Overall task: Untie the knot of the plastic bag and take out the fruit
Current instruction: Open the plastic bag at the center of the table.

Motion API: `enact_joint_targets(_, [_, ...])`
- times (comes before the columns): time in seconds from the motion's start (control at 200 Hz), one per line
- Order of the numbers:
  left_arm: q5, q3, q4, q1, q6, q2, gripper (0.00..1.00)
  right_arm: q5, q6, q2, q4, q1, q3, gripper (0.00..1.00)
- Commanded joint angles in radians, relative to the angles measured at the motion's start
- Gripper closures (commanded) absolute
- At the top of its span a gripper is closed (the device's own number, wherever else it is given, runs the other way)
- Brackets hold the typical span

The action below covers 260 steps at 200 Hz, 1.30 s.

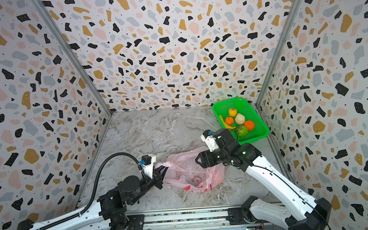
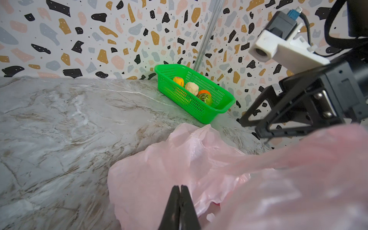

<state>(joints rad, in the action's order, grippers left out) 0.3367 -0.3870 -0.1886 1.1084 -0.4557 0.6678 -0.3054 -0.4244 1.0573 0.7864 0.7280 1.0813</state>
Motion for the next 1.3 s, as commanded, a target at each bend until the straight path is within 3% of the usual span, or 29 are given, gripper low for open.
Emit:
enact_joint_targets(0.0, [-0.019, -0.003, -0.055, 0.005, 0.012, -0.014, 1.00, 0.076, -0.129, 0.002, 0.050, 0.118, -0.032, 0.23])
enact_joint_targets(0.22, [-0.036, 0.008, -0.095, 0.005, 0.015, -0.021, 1.00, 0.238, -0.235, 0.104, -0.062, 0.211, -0.071, 0.24])
enact_joint_targets(0.375, [-0.055, 0.022, -0.097, 0.007, 0.021, -0.032, 1.00, 0.265, -0.258, 0.202, -0.170, 0.234, -0.084, 0.26])
enact_joint_targets(0.636, [-0.079, 0.025, -0.106, 0.007, 0.030, -0.028, 1.00, 0.403, -0.301, 0.403, -0.061, 0.316, -0.099, 0.21])
enact_joint_targets(1.101, [-0.216, 0.005, -0.107, 0.013, 0.067, 0.065, 1.00, 0.543, -0.457, 0.177, 0.183, 0.252, -0.283, 0.04])
enact_joint_targets(1.296, [-0.250, -0.009, -0.110, 0.016, 0.083, 0.113, 1.00, 0.582, -0.468, 0.019, 0.101, 0.142, -0.370, 0.03])
